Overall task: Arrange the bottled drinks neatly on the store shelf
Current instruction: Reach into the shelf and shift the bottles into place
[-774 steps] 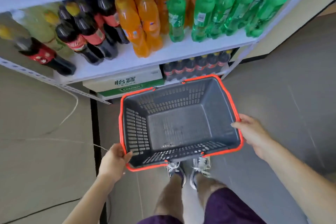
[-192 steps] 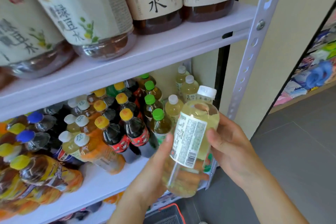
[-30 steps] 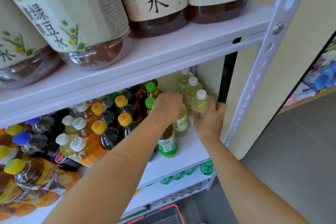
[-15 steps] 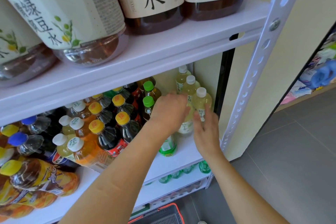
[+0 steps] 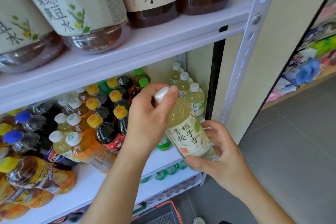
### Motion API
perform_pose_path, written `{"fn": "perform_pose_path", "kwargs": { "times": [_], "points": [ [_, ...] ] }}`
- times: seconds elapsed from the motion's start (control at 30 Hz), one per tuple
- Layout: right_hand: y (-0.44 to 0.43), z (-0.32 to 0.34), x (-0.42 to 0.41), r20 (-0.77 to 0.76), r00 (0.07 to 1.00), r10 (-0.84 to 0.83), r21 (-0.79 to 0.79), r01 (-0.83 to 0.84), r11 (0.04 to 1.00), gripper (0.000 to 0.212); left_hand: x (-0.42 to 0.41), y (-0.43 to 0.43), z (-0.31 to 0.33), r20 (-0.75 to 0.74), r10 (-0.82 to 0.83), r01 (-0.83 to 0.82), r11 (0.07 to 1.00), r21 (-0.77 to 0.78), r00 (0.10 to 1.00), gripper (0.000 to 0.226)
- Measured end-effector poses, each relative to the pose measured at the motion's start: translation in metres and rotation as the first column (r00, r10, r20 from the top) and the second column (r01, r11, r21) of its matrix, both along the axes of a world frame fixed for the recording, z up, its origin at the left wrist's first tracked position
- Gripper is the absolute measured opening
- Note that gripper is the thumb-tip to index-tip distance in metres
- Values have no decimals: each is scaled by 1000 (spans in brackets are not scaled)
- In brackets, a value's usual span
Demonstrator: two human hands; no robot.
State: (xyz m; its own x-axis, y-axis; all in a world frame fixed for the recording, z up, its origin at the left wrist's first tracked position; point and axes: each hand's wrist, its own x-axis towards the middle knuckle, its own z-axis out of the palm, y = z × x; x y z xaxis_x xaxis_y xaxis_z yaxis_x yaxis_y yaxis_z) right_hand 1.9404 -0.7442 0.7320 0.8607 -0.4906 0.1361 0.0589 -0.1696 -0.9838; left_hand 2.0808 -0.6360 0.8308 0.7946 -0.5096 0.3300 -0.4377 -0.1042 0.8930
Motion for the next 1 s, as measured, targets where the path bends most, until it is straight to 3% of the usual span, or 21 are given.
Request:
{"fn": "perform_pose_path", "kwargs": {
  "times": [0.1, 0.17, 0.2, 0.27, 0.33, 0.37, 0.43, 0.47, 0.53, 0.6, 0.67, 0.73, 0.8, 0.9, 1.0],
  "points": [
    [0, 19, 0, 24, 991, 128, 315, -129, 940, 71, 7, 14, -6, -318, -152, 77, 969, -236, 936, 26],
    [1, 28, 2, -4, 981, 193, 637, -146, 757, 90, 5, 20, -17, -489, -340, 156, 913, -378, 803, 36],
    [4, 30, 1, 58, 961, 271, 744, -223, 630, 90, 1, 22, -23, -530, -427, 217, 885, -412, 733, 43],
    [15, 37, -7, 253, 880, 403, 831, -411, 376, 71, -10, 21, -31, -562, -603, 301, 786, -540, 565, 60],
    [25, 39, -13, 345, 818, 461, 827, -497, 263, 60, -19, 21, -36, -540, -746, 284, 656, -699, 390, 77],
    [29, 41, -10, 346, 810, 473, 828, -500, 251, 60, -22, 21, -37, -506, -781, 275, 610, -743, 365, 78],
    [34, 46, -10, 321, 819, 475, 839, -479, 259, 63, -29, 20, -37, -496, -760, 217, 615, -758, 420, 73],
    [34, 48, -10, 275, 845, 459, 841, -442, 311, 62, -31, 19, -36, -532, -720, 163, 650, -742, 446, 71],
    [31, 48, -12, 40, 941, 336, 795, -233, 560, 59, -33, 15, -32, -627, -594, 46, 743, -668, 504, 69],
    [26, 49, -14, -159, 975, 157, 568, -40, 822, 57, -32, 9, -29, -696, -443, -64, 817, -573, 565, 68],
    [23, 55, -15, -147, 986, 77, 337, -23, 941, 40, -31, 0, -26, -736, -295, -194, 844, -499, 610, 66],
    [22, 55, -18, -91, 992, 92, 236, -68, 969, 38, -32, -10, -26, -773, -175, -328, 833, -446, 610, 56],
    [18, 49, -19, -66, 995, 81, 194, -67, 979, 52, -33, -17, -28, -808, -131, -384, 829, -407, 575, 50],
    [9, 48, -17, -33, 996, 88, 297, -75, 952, 47, -34, -16, -32, -809, -236, -351, 810, -470, 539, 57],
    [2, 52, -16, -41, 994, 106, 491, -72, 868, 42, -32, -4, -37, -746, -383, -244, 779, -578, 545, 43]
  ]
}}
